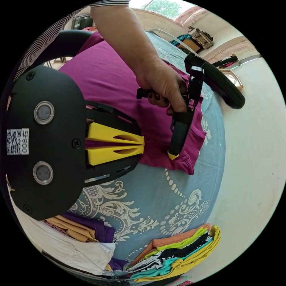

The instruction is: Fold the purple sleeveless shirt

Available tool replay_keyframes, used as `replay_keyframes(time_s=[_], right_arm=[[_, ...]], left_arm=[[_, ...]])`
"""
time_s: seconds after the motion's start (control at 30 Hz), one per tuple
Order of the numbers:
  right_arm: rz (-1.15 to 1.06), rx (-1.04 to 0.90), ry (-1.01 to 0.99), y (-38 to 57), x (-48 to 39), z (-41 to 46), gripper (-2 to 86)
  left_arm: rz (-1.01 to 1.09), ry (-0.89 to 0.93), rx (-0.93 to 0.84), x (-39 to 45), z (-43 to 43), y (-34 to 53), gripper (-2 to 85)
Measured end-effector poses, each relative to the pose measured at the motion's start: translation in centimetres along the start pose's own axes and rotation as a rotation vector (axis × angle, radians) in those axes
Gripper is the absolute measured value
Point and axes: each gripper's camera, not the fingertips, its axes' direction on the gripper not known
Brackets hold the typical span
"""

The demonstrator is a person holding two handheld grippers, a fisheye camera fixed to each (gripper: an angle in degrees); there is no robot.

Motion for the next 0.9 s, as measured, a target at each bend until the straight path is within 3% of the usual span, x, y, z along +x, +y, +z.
replay_keyframes(time_s=[0.13,0.33,0.6,0.9], right_arm=[[0.042,-0.054,-0.06,0.3,1.3,-1.2,0.1],[0.162,-0.055,-0.155,3.3,4.6,-5.2,0.2],[0.278,-0.08,-0.244,11.5,7.4,-11.4,0.2],[0.335,-0.164,-0.283,22.4,7.1,-16.3,1.6]], left_arm=[[0.002,0.043,0.109,0.5,-5.9,4.6,0.1],[-0.059,0.034,0.069,1.0,-14.8,18.8,0.3],[-0.493,0.04,0.133,-1.2,-27.7,39.0,0.9],[-0.74,0.03,0.267,-1.7,-37.0,53.1,6.0]])
